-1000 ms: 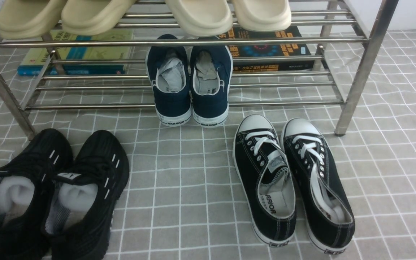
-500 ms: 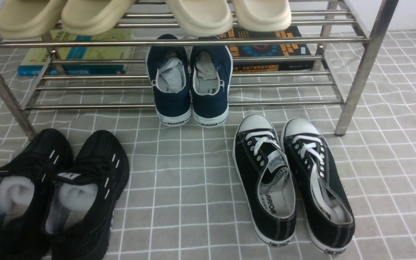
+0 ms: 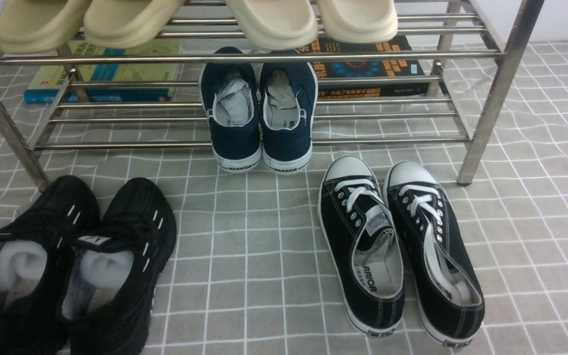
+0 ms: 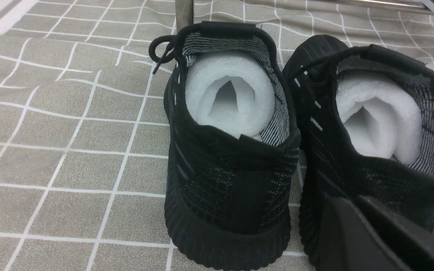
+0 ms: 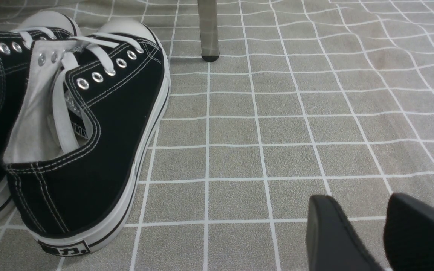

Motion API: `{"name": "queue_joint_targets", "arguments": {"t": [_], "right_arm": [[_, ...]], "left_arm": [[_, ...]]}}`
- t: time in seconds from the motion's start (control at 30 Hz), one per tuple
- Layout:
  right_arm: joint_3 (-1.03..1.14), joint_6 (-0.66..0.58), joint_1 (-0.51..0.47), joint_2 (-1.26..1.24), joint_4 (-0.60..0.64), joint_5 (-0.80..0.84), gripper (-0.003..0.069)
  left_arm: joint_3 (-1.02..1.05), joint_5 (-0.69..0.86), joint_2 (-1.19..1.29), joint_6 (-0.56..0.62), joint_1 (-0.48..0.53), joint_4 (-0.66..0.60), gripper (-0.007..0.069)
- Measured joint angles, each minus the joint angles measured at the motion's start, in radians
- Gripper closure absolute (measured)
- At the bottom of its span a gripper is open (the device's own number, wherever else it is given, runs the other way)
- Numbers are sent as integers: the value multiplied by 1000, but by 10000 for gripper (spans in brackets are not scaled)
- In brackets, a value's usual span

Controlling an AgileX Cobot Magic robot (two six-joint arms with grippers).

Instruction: Take the shoes off the shelf with your hand from the grey coffee tablecloth.

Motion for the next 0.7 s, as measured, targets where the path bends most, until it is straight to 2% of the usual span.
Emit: {"name": "queue_joint_targets", "arguments": {"t": [0.7], "right_arm": [[0,0,0,0,0,0,420]], "left_arm": [[0,0,0,0,0,1,559]]}}
